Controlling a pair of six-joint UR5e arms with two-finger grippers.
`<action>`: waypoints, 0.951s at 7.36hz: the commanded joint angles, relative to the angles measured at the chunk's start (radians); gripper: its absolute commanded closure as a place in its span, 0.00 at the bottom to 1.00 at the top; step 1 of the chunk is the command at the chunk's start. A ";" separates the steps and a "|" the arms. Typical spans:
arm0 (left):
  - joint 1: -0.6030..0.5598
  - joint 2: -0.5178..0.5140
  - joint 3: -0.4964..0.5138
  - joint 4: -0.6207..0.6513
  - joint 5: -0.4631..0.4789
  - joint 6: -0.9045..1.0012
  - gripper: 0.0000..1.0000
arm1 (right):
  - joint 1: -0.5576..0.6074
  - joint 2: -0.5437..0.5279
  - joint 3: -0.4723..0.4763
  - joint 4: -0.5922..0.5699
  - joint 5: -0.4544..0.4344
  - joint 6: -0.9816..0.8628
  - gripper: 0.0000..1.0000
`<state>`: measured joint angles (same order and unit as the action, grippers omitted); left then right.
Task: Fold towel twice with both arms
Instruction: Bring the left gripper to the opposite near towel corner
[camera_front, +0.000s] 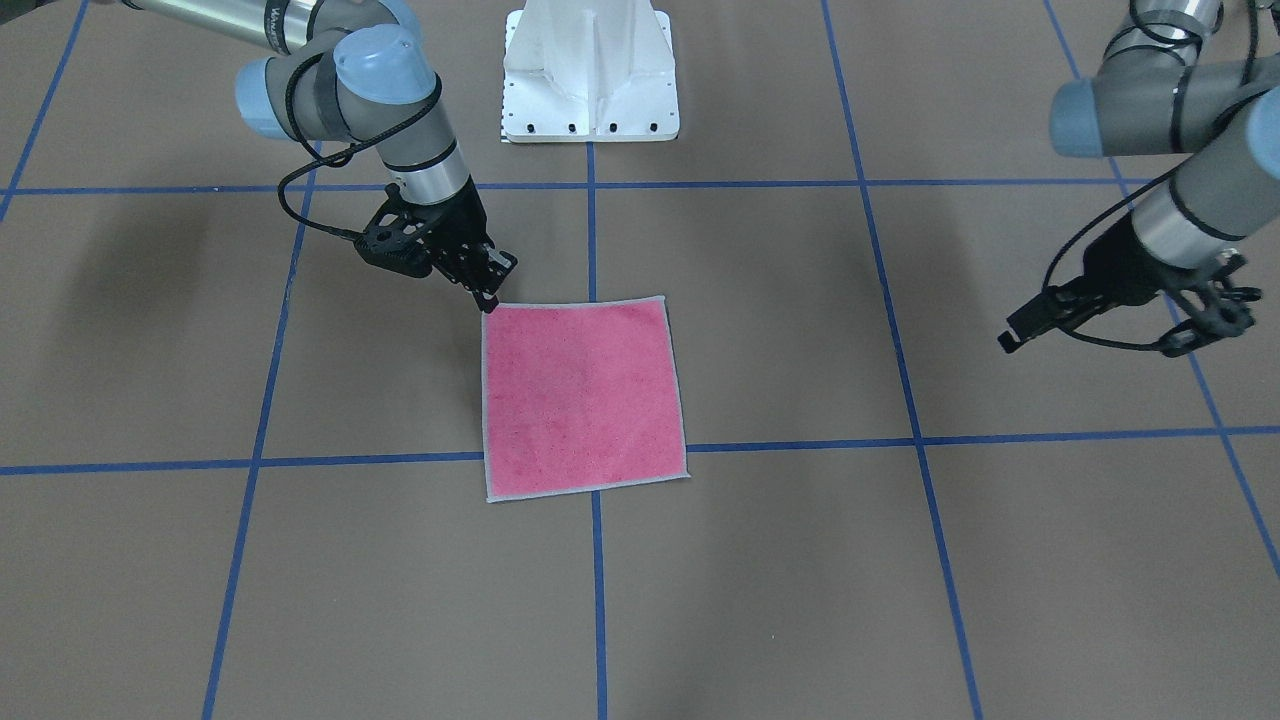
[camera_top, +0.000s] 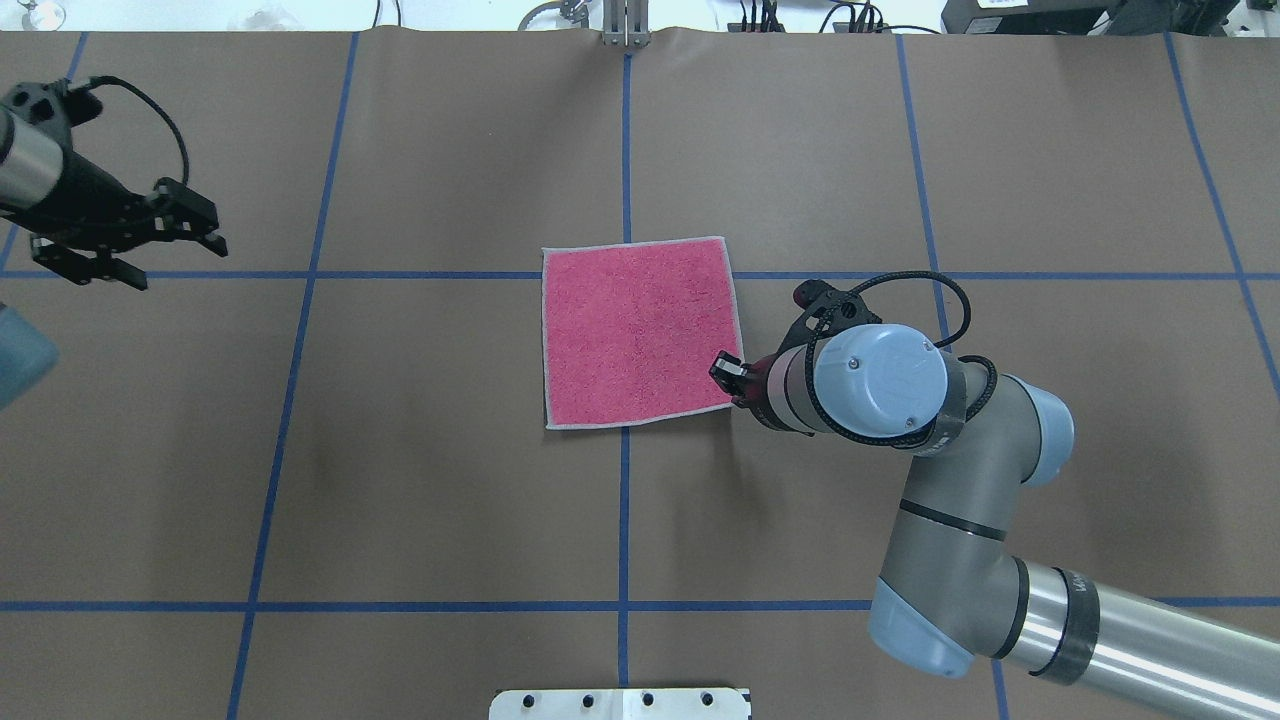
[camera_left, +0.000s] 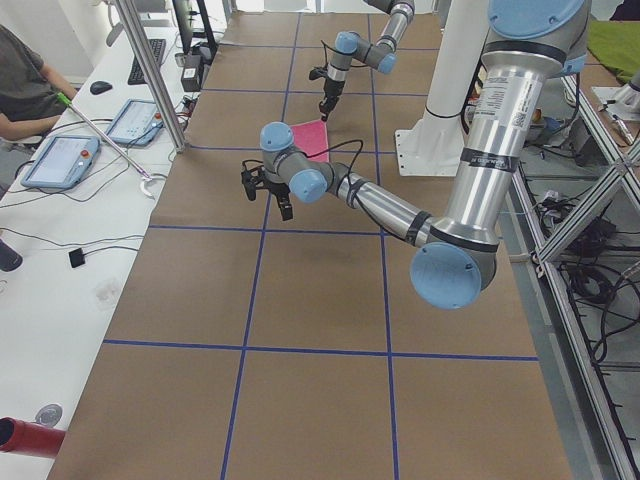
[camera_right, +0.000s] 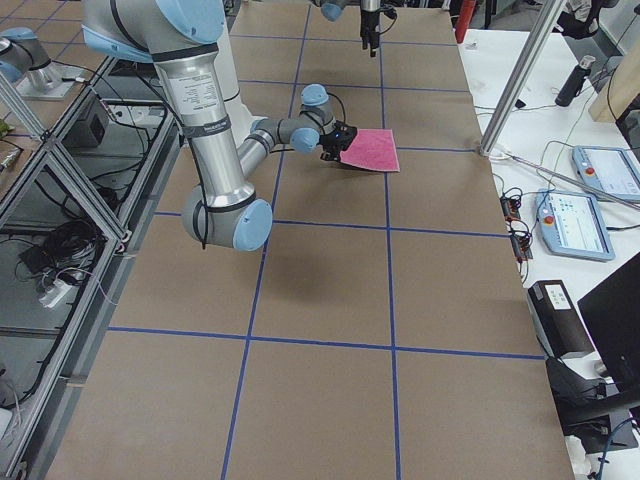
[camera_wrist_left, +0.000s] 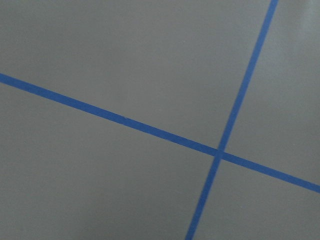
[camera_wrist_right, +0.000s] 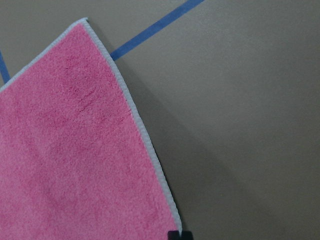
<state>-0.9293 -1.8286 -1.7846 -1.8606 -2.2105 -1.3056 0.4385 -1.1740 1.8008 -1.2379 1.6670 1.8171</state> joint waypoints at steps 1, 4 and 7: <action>0.189 -0.084 -0.039 0.004 0.127 -0.264 0.01 | -0.017 -0.041 0.052 0.000 0.002 0.002 1.00; 0.357 -0.162 -0.064 0.006 0.232 -0.458 0.00 | -0.024 -0.045 0.068 0.000 0.002 0.004 1.00; 0.471 -0.242 0.008 -0.003 0.367 -0.486 0.01 | -0.026 -0.044 0.063 0.000 0.002 0.004 1.00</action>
<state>-0.4936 -2.0308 -1.8145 -1.8594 -1.8781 -1.7866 0.4133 -1.2186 1.8659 -1.2390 1.6690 1.8208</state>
